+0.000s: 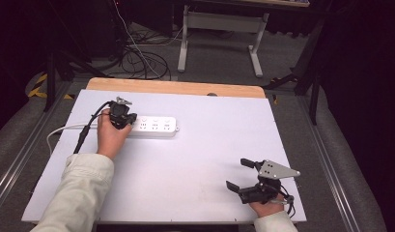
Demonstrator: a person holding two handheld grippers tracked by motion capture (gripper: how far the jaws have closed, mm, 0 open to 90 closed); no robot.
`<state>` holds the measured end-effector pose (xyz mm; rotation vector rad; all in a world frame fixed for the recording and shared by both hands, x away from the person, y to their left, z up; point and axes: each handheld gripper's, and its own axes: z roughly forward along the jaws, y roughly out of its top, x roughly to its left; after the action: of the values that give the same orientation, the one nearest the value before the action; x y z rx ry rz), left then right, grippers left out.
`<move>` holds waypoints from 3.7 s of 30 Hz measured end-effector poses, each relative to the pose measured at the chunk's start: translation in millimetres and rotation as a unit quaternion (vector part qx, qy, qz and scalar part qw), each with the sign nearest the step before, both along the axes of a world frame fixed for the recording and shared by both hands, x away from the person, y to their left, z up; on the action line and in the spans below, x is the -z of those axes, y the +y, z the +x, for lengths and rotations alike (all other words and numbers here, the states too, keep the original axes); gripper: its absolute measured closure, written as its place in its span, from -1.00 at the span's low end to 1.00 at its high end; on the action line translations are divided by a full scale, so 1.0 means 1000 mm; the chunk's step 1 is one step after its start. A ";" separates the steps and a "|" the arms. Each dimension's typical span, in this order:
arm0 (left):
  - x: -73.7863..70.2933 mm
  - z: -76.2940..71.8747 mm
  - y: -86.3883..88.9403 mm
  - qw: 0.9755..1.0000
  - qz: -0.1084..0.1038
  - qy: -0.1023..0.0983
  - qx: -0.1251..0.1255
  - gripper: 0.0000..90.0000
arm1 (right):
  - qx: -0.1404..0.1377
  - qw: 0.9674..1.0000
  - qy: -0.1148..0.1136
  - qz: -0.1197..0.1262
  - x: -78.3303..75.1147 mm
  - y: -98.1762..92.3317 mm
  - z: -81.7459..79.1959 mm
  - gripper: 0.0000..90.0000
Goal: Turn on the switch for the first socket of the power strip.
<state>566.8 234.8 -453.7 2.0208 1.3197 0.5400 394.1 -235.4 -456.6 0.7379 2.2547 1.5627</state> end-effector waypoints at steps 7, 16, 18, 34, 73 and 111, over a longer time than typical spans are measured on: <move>-0.015 -0.008 0.001 1.000 -0.014 -0.012 0.012 1.00 | 0.001 1.000 -0.001 -0.001 0.000 0.000 0.000 -0.87; -0.038 -0.019 0.006 0.999 -0.028 -0.032 0.019 1.00 | 0.002 1.000 -0.001 -0.002 0.000 0.001 0.000 -0.87; -0.042 -0.022 0.006 0.999 -0.028 -0.036 0.020 1.00 | 0.002 1.000 -0.001 -0.003 0.000 0.001 0.001 -0.87; -0.068 -0.055 0.000 0.993 -0.061 -0.073 0.074 0.02 | 0.001 1.000 -0.003 -0.004 -0.001 0.002 -0.001 -0.87; -0.046 -0.179 0.030 0.961 -0.091 -0.142 0.218 -0.73 | -0.001 1.000 -0.005 -0.003 -0.001 0.003 -0.002 -0.87; 0.015 -0.200 0.039 0.974 -0.094 -0.129 0.162 -0.78 | 0.004 1.000 -0.003 -0.014 0.001 0.003 -0.001 -0.87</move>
<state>367.0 273.7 -468.5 1.8851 0.8317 0.4859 392.7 -232.2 -457.6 0.7342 2.2621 1.5238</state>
